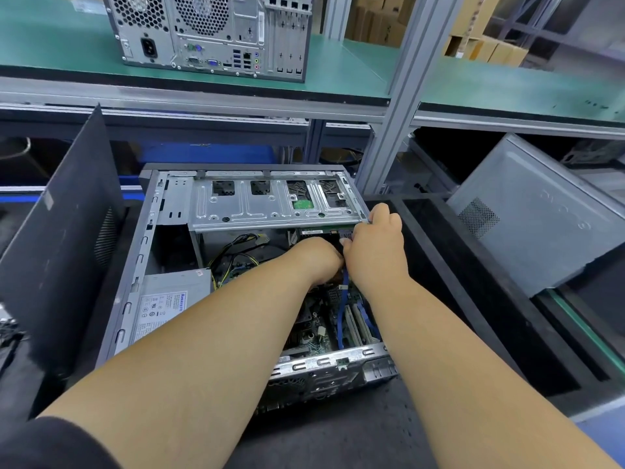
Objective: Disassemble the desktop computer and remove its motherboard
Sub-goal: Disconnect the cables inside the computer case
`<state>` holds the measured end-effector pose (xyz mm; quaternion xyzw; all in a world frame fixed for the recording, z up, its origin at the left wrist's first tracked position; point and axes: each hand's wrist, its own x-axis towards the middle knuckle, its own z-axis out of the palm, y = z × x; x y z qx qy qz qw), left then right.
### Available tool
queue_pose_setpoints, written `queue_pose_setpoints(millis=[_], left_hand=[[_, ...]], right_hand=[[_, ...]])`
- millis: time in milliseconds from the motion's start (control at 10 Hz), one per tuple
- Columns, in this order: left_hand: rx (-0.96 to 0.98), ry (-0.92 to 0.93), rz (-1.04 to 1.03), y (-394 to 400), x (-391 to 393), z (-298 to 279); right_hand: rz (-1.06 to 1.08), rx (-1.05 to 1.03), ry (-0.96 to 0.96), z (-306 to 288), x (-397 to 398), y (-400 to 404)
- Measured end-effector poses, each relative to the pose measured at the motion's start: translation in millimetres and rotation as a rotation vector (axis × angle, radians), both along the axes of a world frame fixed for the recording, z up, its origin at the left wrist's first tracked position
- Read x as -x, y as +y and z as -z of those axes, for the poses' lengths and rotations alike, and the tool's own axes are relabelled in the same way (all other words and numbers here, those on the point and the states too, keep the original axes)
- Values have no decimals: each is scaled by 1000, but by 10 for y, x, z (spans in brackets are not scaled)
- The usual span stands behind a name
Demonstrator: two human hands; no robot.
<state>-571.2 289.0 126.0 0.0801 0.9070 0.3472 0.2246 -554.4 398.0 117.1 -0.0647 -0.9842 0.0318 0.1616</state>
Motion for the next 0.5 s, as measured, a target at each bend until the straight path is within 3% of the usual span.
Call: queue_pose_setpoints(millis=[100,400,500], left_hand=[[-39,-58,45,-11,-72,-44],[57,3,108,46,-41,-39],[35,-38,92,51,-29,2]], right_hand=[[7,44,-23,-21,-8,-2],[17,19,-25,-46,-19,-15],[27,104,-16,-62,-18,-28]])
